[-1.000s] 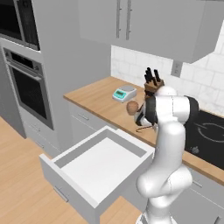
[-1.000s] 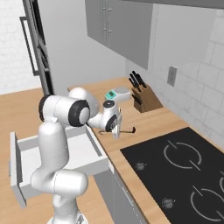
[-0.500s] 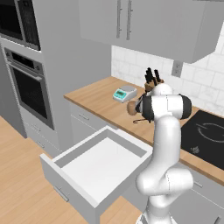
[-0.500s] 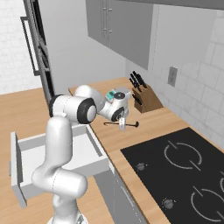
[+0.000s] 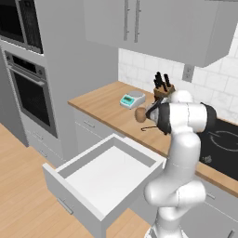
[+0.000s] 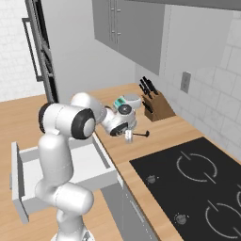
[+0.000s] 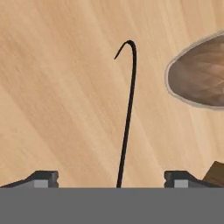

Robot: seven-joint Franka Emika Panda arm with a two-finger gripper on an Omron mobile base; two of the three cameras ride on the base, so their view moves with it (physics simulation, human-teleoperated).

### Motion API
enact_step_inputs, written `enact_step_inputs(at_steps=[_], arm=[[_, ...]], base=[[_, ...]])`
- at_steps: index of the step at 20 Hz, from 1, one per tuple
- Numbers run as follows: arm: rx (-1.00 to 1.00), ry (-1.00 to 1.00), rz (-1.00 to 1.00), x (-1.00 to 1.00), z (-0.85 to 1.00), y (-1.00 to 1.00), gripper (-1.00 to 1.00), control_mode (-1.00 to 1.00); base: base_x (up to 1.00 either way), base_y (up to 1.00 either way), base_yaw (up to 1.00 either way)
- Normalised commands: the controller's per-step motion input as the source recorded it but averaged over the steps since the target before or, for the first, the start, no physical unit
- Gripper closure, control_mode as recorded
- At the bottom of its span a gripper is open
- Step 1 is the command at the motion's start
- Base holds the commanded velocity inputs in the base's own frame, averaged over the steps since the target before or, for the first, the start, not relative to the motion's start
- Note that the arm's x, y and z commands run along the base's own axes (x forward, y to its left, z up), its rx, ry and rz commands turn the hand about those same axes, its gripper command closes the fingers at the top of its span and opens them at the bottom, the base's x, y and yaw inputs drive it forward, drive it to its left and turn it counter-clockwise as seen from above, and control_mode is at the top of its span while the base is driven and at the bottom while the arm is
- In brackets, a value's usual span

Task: Pick the ladle from the drawer and place it on the counter.

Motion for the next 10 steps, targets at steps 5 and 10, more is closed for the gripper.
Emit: enact_step_inputs(at_steps=[5,10], arm=[[0.01,-0.28,0.00,-1.00,0.32,-0.41,-1.00,-1.00],[0.04,-0.22,0.00,-1.00,1.00,-0.80,-1.00,-1.00]], base=[[0.00,0.00,0.00],[0.00,0.00,0.00]])
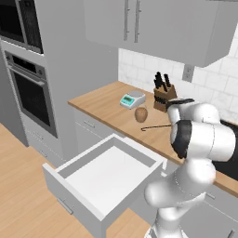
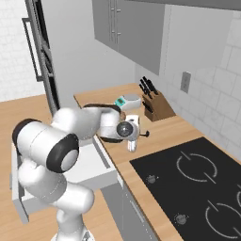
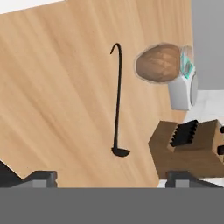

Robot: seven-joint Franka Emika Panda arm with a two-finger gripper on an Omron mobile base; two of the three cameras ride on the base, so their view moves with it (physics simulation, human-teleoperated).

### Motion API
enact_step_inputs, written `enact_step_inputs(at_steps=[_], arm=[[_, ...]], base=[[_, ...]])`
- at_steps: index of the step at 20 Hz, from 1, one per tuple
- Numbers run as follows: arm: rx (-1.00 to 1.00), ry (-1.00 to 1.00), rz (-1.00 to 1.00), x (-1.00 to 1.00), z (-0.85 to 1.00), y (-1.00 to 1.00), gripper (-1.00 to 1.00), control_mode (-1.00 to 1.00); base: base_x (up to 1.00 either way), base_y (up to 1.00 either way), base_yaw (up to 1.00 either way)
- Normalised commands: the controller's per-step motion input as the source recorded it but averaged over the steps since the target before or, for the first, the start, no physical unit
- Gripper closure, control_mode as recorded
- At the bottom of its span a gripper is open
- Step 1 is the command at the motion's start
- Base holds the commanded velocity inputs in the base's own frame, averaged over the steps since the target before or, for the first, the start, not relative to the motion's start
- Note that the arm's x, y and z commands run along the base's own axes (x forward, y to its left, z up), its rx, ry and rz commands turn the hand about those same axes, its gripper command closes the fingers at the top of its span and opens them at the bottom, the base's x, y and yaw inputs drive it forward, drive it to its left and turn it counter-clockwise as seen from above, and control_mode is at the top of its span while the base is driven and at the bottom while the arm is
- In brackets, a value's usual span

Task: Pick the ladle from the drawer and place it on the counter.

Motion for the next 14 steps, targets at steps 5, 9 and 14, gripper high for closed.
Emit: enact_step_inputs(at_steps=[5,9,14], arm=[[0.13,-0.08,0.00,-1.00,1.00,-0.69,-1.00,-1.00],[0.21,0.14,0.00,-1.00,1.00,0.18,-1.00,-1.00],[0.05,0.11,0.00,-0.93,1.00,0.77,-1.00,-1.00]], base=[[0.00,0.00,0.00],[0.00,0.00,0.00],[0.00,0.00,0.00]])
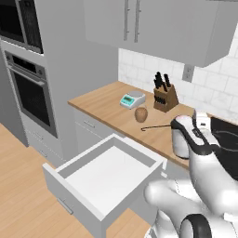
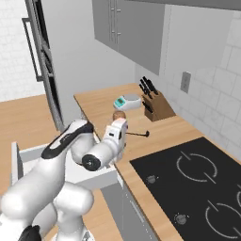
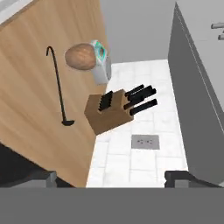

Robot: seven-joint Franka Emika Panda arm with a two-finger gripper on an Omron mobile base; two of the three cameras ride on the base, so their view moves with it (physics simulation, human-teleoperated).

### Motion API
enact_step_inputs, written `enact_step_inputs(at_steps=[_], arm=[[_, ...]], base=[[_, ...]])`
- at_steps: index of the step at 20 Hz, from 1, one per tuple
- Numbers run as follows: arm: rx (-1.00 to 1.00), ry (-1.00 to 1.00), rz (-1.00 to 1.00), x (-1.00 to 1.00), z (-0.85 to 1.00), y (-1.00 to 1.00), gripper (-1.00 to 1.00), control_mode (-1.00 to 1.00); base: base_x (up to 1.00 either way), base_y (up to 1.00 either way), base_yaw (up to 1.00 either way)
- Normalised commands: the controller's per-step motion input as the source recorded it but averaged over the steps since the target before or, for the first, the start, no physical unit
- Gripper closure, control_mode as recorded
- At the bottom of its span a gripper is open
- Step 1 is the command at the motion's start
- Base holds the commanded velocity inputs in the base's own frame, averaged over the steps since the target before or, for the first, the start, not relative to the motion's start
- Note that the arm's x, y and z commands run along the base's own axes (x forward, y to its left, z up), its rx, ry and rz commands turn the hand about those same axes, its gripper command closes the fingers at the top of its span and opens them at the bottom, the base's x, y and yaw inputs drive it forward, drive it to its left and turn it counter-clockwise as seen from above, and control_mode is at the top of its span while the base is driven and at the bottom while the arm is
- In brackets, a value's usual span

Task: Pick the ladle from the drawer and place it on the counter.

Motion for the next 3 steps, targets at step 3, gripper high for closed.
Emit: enact_step_inputs(at_steps=[3], arm=[[-0.02,-0.01,0.03,-0.74,1.00,-0.22,-1.00,-1.00]], base=[[0.00,0.00,0.00]])
